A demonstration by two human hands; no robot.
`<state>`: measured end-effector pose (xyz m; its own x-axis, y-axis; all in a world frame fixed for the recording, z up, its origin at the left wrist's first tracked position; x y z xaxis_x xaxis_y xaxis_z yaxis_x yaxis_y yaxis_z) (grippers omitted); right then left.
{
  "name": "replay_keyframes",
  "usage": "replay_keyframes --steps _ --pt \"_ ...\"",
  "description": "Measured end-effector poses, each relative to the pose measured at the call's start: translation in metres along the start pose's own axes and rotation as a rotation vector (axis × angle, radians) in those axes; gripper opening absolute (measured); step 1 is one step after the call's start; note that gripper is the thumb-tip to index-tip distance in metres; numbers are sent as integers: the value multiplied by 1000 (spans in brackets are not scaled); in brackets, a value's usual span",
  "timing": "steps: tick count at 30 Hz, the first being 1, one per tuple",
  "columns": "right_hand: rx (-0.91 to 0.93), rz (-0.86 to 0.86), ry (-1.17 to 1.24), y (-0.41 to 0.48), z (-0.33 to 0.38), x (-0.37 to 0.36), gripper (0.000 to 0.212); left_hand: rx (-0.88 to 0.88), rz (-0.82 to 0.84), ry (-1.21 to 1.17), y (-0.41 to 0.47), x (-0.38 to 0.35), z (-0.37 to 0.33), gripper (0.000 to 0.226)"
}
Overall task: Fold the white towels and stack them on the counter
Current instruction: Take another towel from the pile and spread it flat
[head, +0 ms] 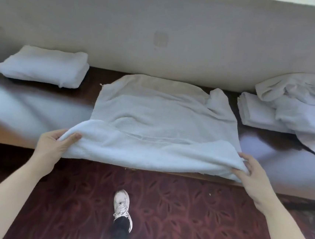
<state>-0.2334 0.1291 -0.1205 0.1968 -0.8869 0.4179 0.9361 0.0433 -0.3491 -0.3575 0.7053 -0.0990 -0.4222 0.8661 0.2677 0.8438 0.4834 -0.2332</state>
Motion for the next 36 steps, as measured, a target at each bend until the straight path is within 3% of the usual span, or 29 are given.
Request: replay_keyframes --steps 5,8,11,19,25,28,31,36 --pt "11 -6 -212 -24 -17 5 55 39 -2 210 -35 0 30 4" --pt "-67 -50 -235 -26 -26 15 55 96 -58 359 -37 7 39 24" --pt "-77 -80 -241 -19 -19 22 49 83 -84 399 -30 3 24 30" --pt "52 7 -428 33 42 -34 47 -86 164 566 41 -90 -12 31" --pt "77 137 -579 95 74 -103 55 -231 321 732 120 -153 -24 44" --pt "11 101 -561 136 77 -111 58 -275 203 736 173 -149 -33 40" --pt "41 -71 -553 175 88 -94 53 -266 50 752 231 -130 -40 42" --pt "32 -202 -608 232 103 -53 46 18 111 433 315 -113 -29 71"
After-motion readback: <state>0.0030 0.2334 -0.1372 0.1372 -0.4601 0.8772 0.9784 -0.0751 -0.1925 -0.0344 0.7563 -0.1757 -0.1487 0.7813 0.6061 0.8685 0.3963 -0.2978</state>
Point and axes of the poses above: each hand's wrist, its own y-axis towards the middle knuckle, its own x-axis out of the back of the hand, z = x × y, the point moved 9 cm from there along y, towards the middle knuckle, and after that the axes turned 5 degrees about z, right-handed, at the moved point
